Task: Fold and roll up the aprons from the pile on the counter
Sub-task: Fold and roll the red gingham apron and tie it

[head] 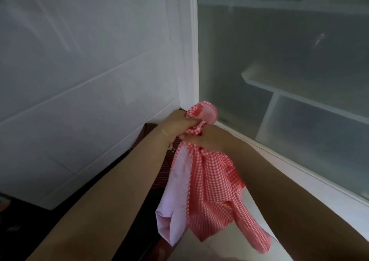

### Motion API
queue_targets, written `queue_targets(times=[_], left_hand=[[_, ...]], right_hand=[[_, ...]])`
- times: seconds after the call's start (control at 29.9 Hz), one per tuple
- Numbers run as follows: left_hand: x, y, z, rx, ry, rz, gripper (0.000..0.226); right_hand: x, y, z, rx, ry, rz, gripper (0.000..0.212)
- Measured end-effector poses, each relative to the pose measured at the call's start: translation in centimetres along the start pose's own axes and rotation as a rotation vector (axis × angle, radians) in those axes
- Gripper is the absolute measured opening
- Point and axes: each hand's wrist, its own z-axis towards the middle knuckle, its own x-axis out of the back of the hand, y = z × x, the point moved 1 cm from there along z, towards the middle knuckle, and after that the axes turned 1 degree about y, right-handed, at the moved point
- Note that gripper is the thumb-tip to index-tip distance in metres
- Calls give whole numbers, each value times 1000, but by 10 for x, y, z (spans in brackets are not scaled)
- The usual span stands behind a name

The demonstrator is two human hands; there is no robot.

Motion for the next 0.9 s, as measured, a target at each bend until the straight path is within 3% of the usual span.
queue_targets(times=[0.03,0.07,0.1,0.13,0.17,0.23,0.33,0.47,0.57,0.64,0.7,0.8,0.9], left_hand=[[2,2,0,-16,-10,-52,32],[4,1,-2,-46,-43,-117,35],[4,-1,-4,-81,-82,-170,37],[6,-3,-8,-128,-114,-203,39],[6,-9,-9,-164,-128,-210,39],[6,-26,-12,-175,-164,-114,36],[2,-68,-17,-64,-380,189,45],[7,-119,-33,230,-639,248,19],[21,-144,-38,372,-740,279,18],[29,-156,-40,410,-674,170,36],[35,-165,-40,427,-456,-98,59],[39,-162,-34,475,-54,-698,40],[41,-146,-30,439,37,-982,30]], right_hand=[[-2,19,2,-8,100,-80,46],[3,27,-6,-136,170,-200,46],[9,24,-4,-299,359,-252,45],[11,24,-4,-301,384,-267,44],[10,18,14,-159,365,-95,41],[18,0,1,4,189,108,33],[36,6,3,-24,438,309,29],[61,12,8,-159,721,232,26],[77,26,6,-228,941,518,25],[83,33,6,-243,1021,627,30],[82,36,6,-273,1056,671,32],[76,41,9,-344,1053,696,35],[65,41,11,-374,1007,669,37]])
